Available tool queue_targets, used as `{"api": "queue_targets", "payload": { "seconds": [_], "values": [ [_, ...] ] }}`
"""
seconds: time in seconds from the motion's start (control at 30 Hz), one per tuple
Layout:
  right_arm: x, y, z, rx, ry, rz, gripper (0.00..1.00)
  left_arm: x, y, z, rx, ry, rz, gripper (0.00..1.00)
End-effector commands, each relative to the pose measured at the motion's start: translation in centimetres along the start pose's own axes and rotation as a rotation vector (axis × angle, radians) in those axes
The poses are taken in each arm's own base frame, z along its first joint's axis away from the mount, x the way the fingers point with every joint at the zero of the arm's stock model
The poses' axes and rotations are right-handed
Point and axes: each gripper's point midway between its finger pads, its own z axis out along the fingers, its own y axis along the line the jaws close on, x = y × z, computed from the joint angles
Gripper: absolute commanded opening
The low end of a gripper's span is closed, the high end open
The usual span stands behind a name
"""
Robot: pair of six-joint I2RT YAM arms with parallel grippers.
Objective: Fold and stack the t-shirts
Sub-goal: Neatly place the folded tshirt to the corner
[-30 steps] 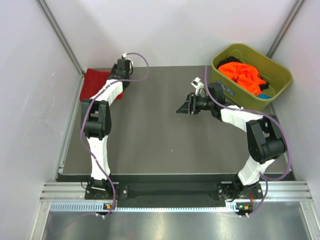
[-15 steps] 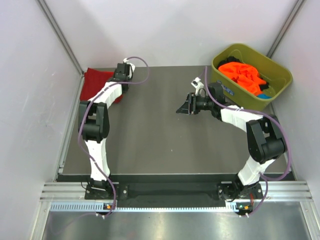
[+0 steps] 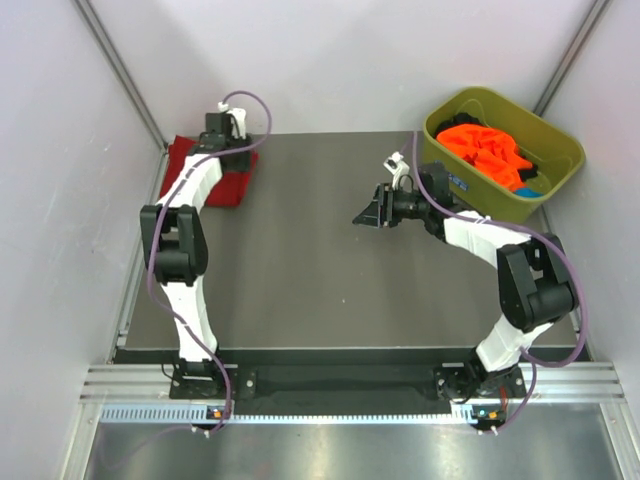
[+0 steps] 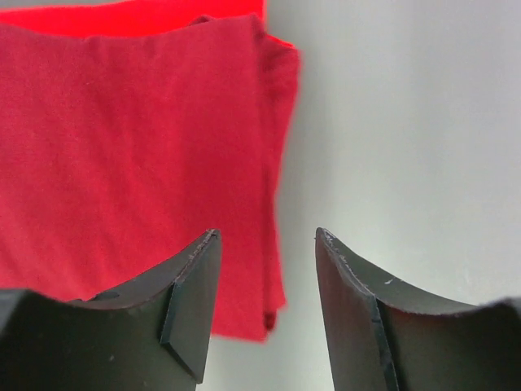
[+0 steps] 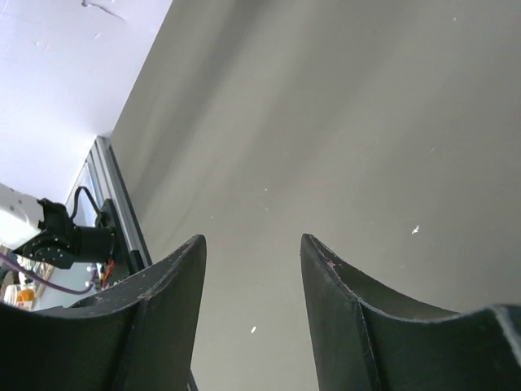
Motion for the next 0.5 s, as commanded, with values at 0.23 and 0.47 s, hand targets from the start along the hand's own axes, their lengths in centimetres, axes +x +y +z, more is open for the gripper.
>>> {"api": "queue_targets", "payload": {
  "seconds": [0.23, 0.47],
  "values": [
    [-2.6, 0.8, -0.1, 0.000, -0.043, -0.070, 0.51, -0.7, -1.0, 6.1, 0.202, -0.032, -0.123, 0.58],
    [-2.6, -0.2, 0.3, 0.038, -0.024, -0.054, 0.51, -3.7, -0.6, 6.9, 0.190, -0.125, -0.114, 0.63]
  ]
}}
